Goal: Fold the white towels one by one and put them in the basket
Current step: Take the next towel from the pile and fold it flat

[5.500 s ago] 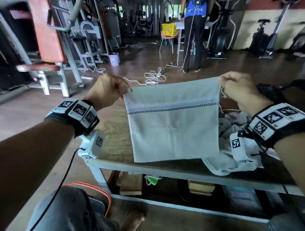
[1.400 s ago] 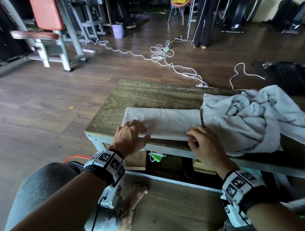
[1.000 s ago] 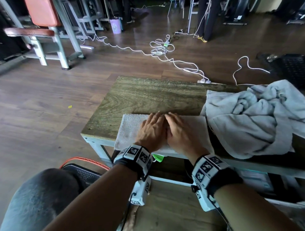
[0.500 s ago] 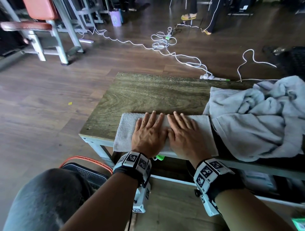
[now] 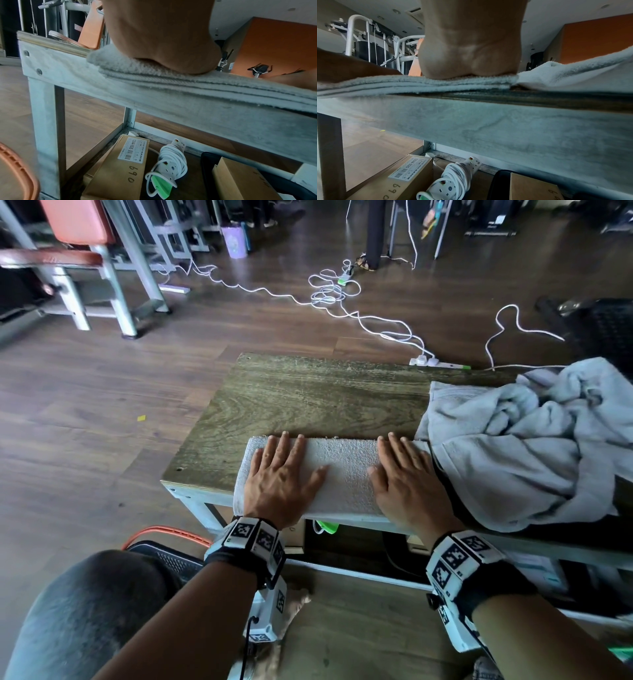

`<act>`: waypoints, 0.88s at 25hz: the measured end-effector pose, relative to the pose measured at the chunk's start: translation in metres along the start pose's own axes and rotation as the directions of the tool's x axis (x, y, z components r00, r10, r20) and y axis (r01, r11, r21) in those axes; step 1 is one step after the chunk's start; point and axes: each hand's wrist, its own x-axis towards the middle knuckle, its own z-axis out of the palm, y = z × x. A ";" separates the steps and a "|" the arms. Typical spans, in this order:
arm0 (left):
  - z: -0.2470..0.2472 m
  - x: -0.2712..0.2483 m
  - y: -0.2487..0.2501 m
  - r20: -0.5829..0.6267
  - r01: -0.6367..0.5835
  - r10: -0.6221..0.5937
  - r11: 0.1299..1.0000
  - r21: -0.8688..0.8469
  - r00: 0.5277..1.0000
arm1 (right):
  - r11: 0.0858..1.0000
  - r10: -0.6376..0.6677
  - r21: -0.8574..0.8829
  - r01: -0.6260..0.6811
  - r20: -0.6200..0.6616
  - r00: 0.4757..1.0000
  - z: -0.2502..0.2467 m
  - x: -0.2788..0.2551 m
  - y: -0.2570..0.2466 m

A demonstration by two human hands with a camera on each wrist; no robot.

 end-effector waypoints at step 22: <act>-0.012 -0.010 0.020 -0.009 0.226 -0.226 0.972 0.060 0.974 | 0.999 0.011 0.030 -0.010 -0.023 1.000 -0.023 -0.018 -0.052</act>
